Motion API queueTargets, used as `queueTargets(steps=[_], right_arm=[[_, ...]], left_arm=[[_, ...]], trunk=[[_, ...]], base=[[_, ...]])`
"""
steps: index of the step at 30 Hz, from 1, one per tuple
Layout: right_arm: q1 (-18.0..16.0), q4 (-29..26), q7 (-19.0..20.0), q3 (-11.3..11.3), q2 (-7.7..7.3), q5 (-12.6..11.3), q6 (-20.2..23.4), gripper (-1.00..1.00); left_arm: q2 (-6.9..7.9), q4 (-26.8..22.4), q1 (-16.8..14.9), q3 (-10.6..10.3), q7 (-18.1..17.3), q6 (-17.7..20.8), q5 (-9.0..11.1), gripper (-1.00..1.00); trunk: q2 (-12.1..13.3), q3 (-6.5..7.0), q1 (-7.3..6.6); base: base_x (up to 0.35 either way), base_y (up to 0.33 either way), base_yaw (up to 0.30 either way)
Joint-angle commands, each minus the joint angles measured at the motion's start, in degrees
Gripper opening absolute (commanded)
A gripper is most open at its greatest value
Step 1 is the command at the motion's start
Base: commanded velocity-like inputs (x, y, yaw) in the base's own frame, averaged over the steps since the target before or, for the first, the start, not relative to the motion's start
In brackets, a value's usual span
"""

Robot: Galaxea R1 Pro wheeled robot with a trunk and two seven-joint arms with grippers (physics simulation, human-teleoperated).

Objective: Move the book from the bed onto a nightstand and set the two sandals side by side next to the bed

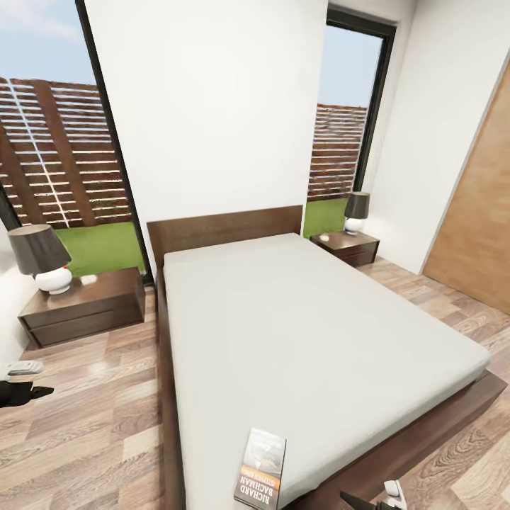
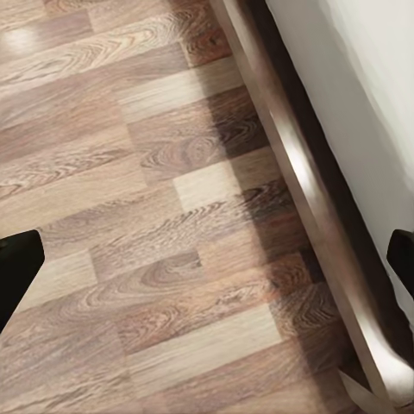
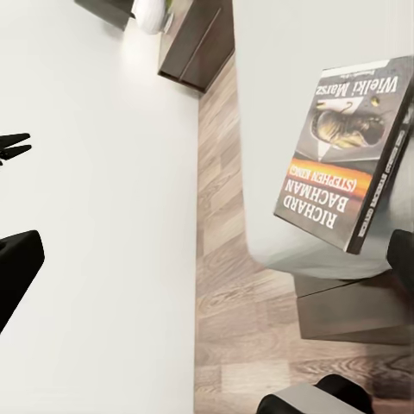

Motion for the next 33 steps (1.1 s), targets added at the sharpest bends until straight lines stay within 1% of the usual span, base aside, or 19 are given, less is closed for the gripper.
queueTargets(steps=[1,33], right_arm=[[-0.04,-0.06,0.28,-0.5,0.02,0.49,0.6,1.0],[-0.04,-0.02,-0.06,-0.33,0.36,0.58,0.6,1.0]], left_arm=[[0.05,-0.05,-0.06,-0.25,0.0,0.48,0.55,1.0],[-0.12,-0.05,0.01,-0.25,0.13,0.35,0.55,1.0]], trunk=[[-0.46,-0.25,0.23],[-13.3,-6.0,7.26]], base=[[0.0,0.0,0.0],[0.0,0.0,0.0]])
